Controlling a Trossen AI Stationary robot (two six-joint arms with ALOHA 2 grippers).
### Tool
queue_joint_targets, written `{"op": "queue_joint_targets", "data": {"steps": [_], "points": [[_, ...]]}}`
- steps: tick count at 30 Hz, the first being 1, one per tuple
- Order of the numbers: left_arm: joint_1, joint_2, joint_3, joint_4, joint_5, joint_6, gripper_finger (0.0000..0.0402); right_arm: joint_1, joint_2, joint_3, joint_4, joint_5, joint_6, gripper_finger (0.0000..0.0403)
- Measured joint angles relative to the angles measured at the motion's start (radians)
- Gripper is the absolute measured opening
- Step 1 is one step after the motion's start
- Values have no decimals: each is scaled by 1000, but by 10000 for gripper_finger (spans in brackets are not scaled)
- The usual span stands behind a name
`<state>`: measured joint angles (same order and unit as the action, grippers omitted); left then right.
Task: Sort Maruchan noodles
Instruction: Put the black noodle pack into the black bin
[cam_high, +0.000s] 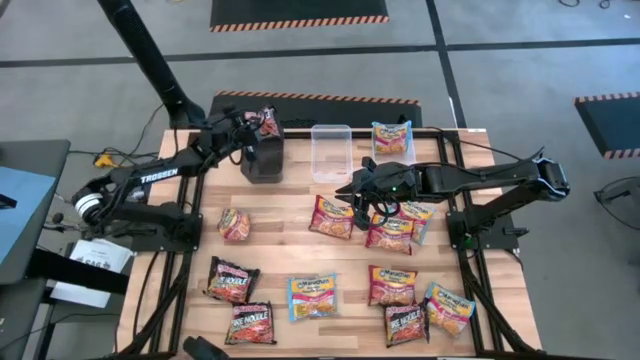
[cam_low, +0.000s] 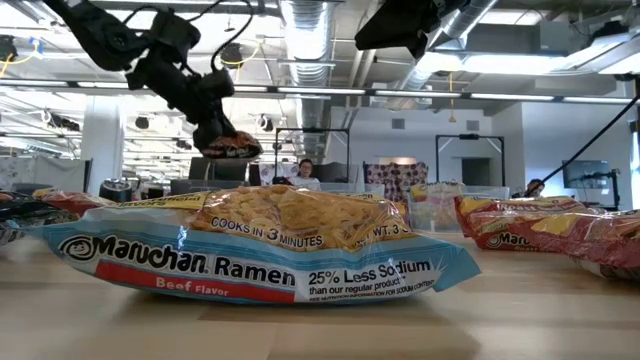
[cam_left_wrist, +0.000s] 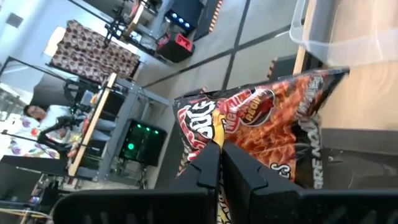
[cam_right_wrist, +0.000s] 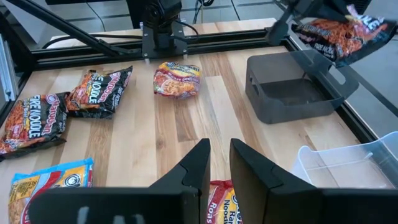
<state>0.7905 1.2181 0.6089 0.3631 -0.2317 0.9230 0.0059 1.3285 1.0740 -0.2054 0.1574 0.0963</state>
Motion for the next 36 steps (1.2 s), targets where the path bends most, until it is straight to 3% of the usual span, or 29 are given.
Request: {"op": "queue_joint_targets", "data": {"steps": [19,31,36], "points": [[31,205,1,55,-9,-1,0,0,0,0,0,0,0,87],[30,225,1,49,-16,26,0,0,0,0,-3,0,0,87],[30,225,1,12,-11,-21,19,0,0,0,-3,0,0,87]]}}
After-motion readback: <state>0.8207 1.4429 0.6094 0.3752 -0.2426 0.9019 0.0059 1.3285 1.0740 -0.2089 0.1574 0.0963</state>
